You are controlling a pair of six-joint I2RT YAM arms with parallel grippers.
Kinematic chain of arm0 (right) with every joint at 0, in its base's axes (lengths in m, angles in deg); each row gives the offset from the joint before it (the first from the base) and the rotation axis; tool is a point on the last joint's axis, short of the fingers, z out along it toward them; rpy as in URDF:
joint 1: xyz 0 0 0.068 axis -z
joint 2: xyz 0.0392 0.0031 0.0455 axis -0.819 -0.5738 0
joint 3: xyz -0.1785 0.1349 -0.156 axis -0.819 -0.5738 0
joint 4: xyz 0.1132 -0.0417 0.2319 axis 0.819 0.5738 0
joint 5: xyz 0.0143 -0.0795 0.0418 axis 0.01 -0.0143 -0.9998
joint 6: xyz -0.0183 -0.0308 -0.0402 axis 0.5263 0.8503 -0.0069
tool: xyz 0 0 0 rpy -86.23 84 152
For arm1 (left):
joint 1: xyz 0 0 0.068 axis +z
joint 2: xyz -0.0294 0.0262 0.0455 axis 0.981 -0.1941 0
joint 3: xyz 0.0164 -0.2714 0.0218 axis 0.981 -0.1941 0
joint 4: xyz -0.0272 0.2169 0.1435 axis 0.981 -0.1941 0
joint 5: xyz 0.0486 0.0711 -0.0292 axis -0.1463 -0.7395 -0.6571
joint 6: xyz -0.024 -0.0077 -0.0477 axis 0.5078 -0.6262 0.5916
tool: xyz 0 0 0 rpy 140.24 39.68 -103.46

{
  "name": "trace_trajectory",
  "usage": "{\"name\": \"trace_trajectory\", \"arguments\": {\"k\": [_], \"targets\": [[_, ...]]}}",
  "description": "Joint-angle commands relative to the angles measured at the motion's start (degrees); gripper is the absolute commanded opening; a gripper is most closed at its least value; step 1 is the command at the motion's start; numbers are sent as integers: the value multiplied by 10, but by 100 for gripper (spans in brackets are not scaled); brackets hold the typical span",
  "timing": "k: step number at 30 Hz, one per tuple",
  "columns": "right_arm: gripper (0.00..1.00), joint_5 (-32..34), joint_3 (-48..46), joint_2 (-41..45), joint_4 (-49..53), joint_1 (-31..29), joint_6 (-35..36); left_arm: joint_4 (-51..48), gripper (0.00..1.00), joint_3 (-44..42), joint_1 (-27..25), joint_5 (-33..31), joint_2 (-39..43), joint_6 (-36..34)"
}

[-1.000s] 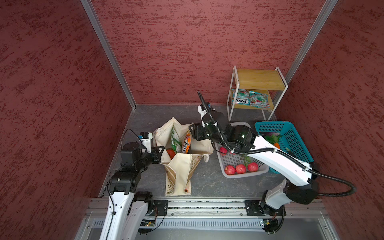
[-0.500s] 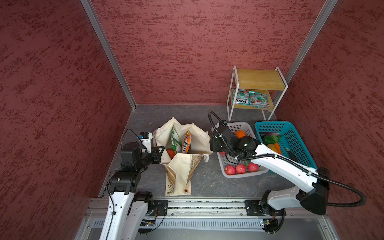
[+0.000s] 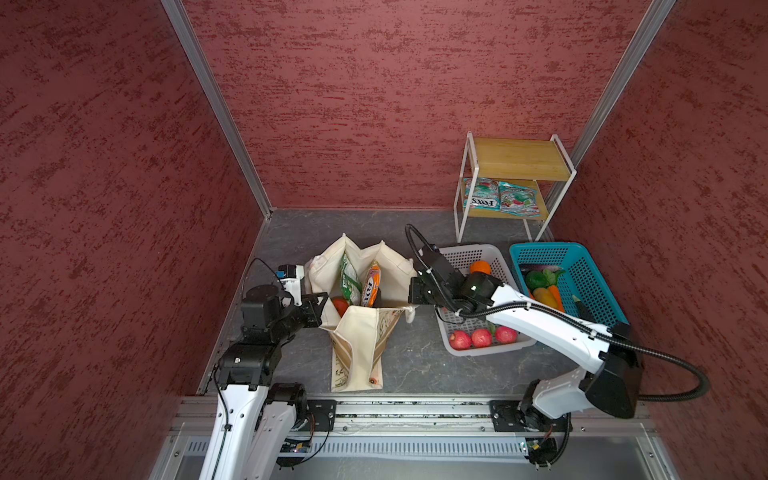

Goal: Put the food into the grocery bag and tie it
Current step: 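Grasp a tote handle with the right gripper while the left gripper lifts the other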

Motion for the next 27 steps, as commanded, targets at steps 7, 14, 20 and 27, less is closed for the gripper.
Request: {"name": "trace_trajectory", "arguments": {"k": [7,14,20,27], "targets": [[0,56,249,-23,77,-16,42,-64,0,273,-17,13,-155,7],[0,94,257,-24,109,-17,45,-85,0,340,-93,-47,-240,7],[0,147,225,-23,117,-13,69,-46,0,300,-152,-90,-272,18],[0,138,172,-25,108,5,70,-38,0,283,-158,-109,-278,22]]}}
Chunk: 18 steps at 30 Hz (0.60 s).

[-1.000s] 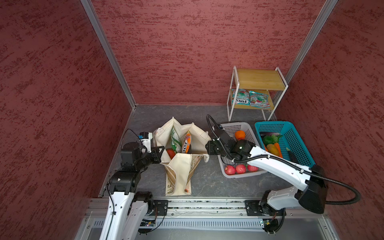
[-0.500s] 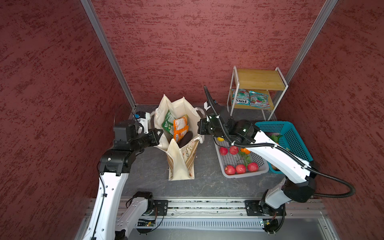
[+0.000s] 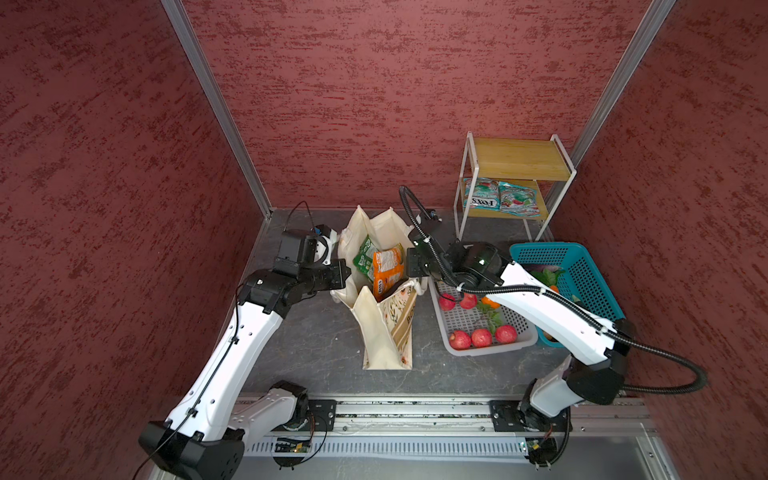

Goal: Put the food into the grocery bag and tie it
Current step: 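Grasp a tote handle with the right gripper while the left gripper lifts the other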

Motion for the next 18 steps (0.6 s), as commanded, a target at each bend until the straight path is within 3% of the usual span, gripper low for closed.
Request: {"name": "trace_trajectory", "arguments": {"k": [1,18], "targets": [[0,22,-10,10,-33,9,8,57,0,21,0,-25,16,-2],[0,24,-48,16,-46,35,13,16,2,14,-24,-68,29,5]]}}
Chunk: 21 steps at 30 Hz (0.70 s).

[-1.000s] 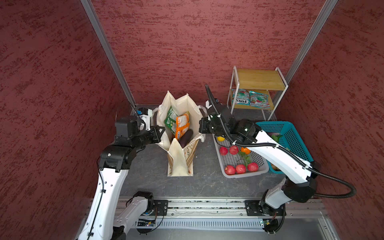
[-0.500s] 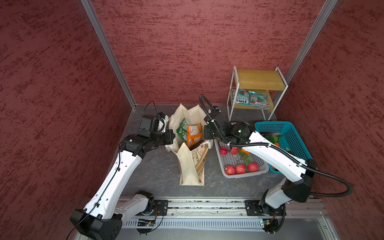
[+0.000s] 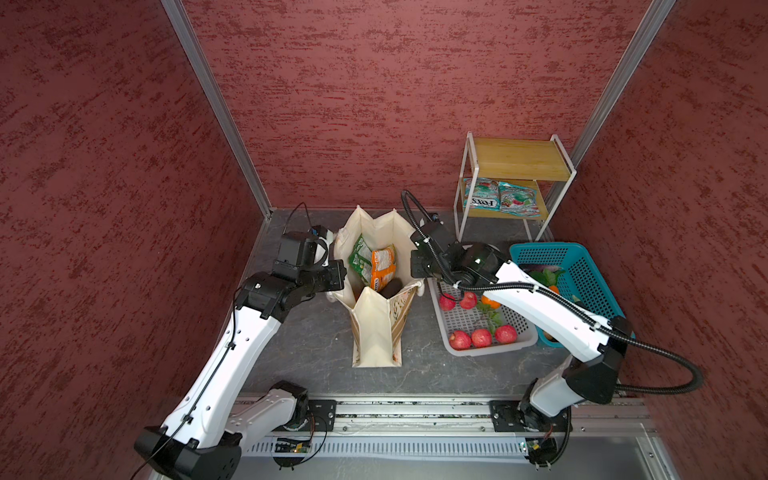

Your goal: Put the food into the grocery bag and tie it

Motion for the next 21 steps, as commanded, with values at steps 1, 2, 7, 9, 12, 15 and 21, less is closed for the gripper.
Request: {"name": "trace_trajectory", "arguments": {"k": [1,2,7,9,12,15,21], "targets": [[0,24,-20,15,-26,10,-2,23,3,11,-8,-18,7,2],[0,21,-26,17,-26,11,-4,21,4,10,-11,-19,7,2],[0,15,-35,26,-33,14,-5,9,6,7,-17,-31,6,6],[0,16,-27,26,-31,16,1,3,6,9,-18,-34,6,9],[0,20,-7,21,-22,24,15,-4,5,13,-21,-37,8,15],[0,20,2,17,-20,30,22,-8,5,11,-25,-41,10,20],[0,1,-20,15,-38,35,20,-6,15,-9,-29,-43,9,27]]}}
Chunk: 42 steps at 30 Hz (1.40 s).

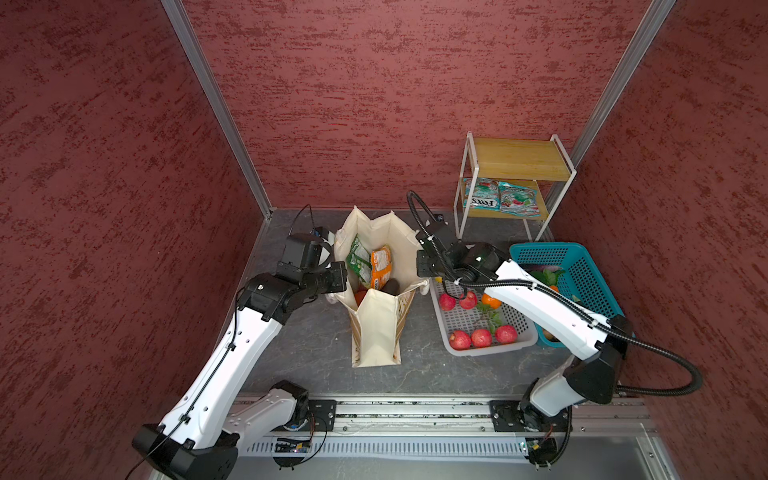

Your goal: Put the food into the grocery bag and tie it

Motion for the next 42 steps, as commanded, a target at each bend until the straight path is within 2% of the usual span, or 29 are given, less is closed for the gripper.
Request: {"name": "trace_trajectory", "arguments": {"k": [1,3,7,9,14,18,21,23,27,30,35,42], "targets": [[0,6,7,10,-32,6,5,0,19,-8,-3,-7,10,4],[0,3,8,8,-32,6,5,-2,28,-7,-3,-7,11,6],[0,4,10,9,-31,7,6,-4,55,5,-3,-14,25,2],[0,5,9,9,-30,8,7,-9,61,13,-3,-26,36,1],[0,8,11,16,-26,10,9,-21,68,41,-2,-76,85,4],[0,10,15,20,-24,11,10,-26,68,51,5,-149,141,19],[0,6,17,21,-24,11,9,-38,66,37,42,-161,159,27],[0,3,17,22,-25,11,8,-43,66,15,96,-108,156,28],[0,-5,16,22,-28,11,7,4,64,-88,233,76,160,45],[0,-12,16,23,-28,12,6,62,63,-163,296,188,176,59],[0,-19,14,23,-29,11,3,115,67,-217,317,269,174,72],[5,-23,11,23,-32,11,-1,136,69,-252,315,301,142,70]]}}
